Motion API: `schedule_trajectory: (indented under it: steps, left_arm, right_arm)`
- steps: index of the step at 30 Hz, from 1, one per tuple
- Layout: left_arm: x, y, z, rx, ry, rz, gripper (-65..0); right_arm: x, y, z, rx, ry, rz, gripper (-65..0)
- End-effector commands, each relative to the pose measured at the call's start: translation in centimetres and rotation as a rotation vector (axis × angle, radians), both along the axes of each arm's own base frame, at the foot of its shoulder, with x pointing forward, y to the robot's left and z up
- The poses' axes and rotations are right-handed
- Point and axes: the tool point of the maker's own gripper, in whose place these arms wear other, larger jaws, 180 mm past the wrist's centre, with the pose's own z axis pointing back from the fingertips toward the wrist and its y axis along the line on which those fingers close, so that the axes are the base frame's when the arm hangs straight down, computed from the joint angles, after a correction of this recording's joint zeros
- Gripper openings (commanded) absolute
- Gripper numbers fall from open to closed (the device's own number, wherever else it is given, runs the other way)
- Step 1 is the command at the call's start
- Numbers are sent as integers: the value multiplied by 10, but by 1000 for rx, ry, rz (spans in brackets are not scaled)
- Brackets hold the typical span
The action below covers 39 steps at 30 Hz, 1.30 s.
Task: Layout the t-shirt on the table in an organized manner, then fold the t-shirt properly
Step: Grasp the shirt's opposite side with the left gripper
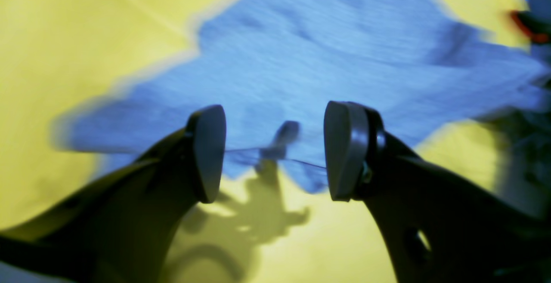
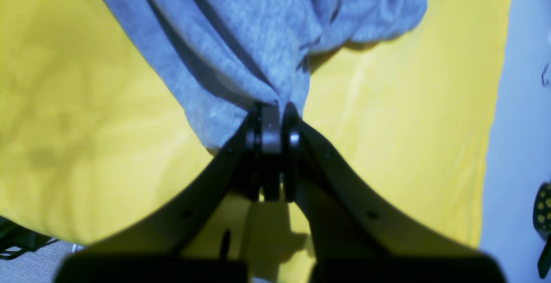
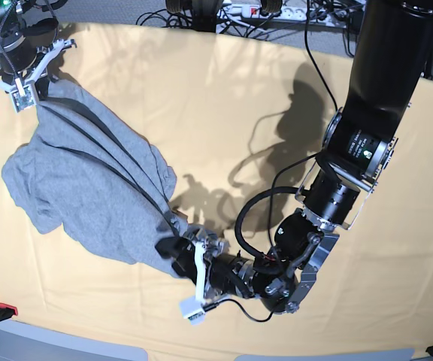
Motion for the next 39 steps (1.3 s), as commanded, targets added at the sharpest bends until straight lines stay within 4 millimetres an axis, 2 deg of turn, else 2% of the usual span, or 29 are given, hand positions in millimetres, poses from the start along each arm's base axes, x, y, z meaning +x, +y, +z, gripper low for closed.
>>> schedule_trajectory:
  steps: [1,6,7,15,20,27,33,39]
  left_arm:
    - [3,-8,32,-55,-26,-32,-276]
    - [-34,-4,31,-36,134,-179,-328]
    - [-37,-8,39,-85,153,-189,-347]
    - [-40,-11,45,-99,136,-206,-360]
    - [-42,-11,42,-101,145,-207,-360]
    - [-58,-9,15,-105,214,-200,-361]
    - [-72,8,-8,-94,248,-186,-361]
    - [-99,6,-23,-111,269,-220,-361]
  right_arm:
    - [4,0,8,-8,-30,13,-650]
    - [4,1,8,-7,-32,14,-650]
    - [4,1,8,-7,-35,15,-650]
    - [6,2,10,-2,-51,21,-650]
    - [6,2,10,-3,-50,21,-650]
    - [6,2,10,-3,-50,21,-650]
    - [6,2,10,-3,-50,21,-650]
    - [6,2,10,-3,-50,21,-650]
